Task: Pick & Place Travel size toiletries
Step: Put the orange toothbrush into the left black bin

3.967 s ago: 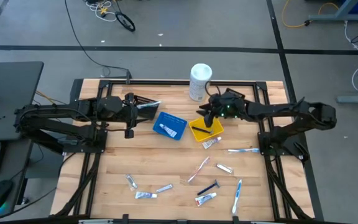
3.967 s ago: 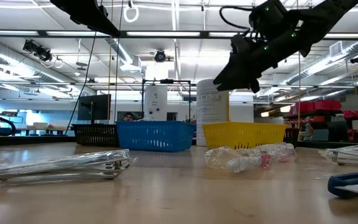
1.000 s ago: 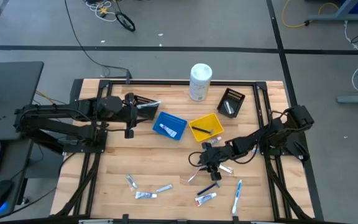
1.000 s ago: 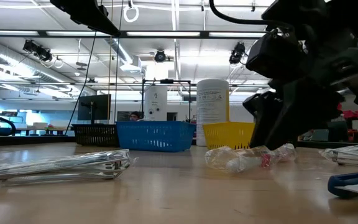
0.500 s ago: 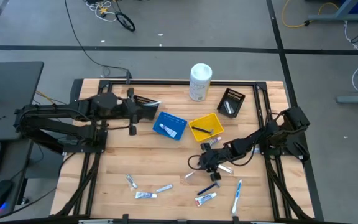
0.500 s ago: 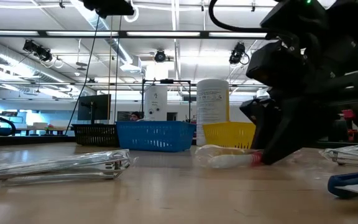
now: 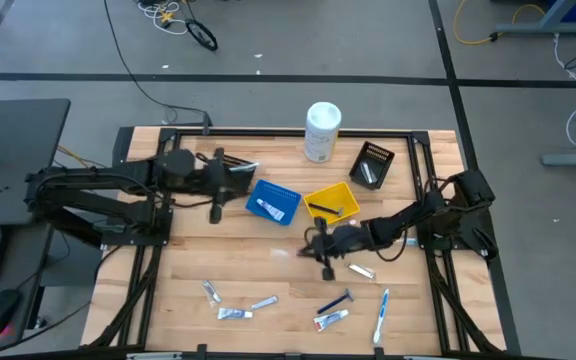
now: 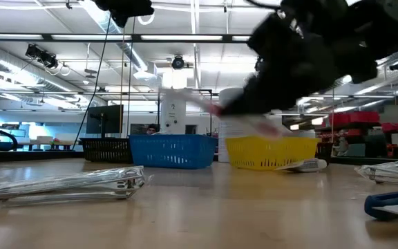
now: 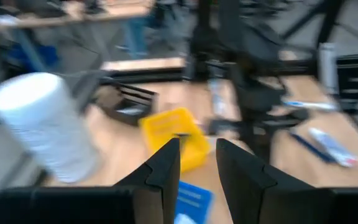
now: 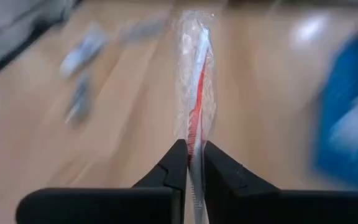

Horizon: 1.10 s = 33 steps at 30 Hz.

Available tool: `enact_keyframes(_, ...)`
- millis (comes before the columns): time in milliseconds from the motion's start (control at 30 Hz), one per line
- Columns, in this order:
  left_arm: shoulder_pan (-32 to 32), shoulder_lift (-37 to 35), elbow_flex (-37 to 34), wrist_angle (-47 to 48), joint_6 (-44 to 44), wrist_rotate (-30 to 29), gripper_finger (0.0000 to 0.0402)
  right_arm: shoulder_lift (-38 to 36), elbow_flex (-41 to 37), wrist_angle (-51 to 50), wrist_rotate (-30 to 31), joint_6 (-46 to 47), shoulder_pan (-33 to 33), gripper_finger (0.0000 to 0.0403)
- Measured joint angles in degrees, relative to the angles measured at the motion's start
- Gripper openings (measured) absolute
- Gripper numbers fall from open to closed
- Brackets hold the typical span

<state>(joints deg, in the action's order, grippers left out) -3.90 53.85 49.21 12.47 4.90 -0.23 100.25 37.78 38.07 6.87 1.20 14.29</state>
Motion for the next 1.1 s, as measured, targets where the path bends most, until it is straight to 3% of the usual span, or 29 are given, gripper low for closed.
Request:
enact_keyframes(133, 0.07, 5.93, -0.01, 0.13, -0.38, 3.43, 0.0112, -0.07, 0.04, 10.04, 3.55, -6.40, -3.38, 0.0033)
enact_keyframes(333, 0.00, 16.62, 0.02, -3.24, 2.46, 3.46, 0.0117, -0.07, 0.79, 7.93, 0.73, -4.46, -8.19, 0.0032)
enact_keyframes(567, 0.00, 25.43, 0.02, -4.39, 4.11, 4.55, 0.0175, -0.11, 1.05, 6.39, 0.47, -3.13, -9.82, 0.0031)
enact_keyframes(767, 0.02, 27.58, 0.02, -4.72, 3.03, 4.28, 0.0210, -0.13, 1.05, 6.29, 0.49, -2.96, -10.42, 0.0031)
enact_keyframes(900, 0.00, 27.82, 0.02, -5.37, 4.80, 4.22, 0.0199, -0.17, 1.05, 6.73, 0.49, -2.96, -10.69, 0.0031)
enact_keyframes(1100, 0.00, 27.82, 0.07, -7.90, 4.75, 4.22, 0.0151, -0.17, 1.05, 5.49, 0.49, -2.96, -10.69, 0.0031)
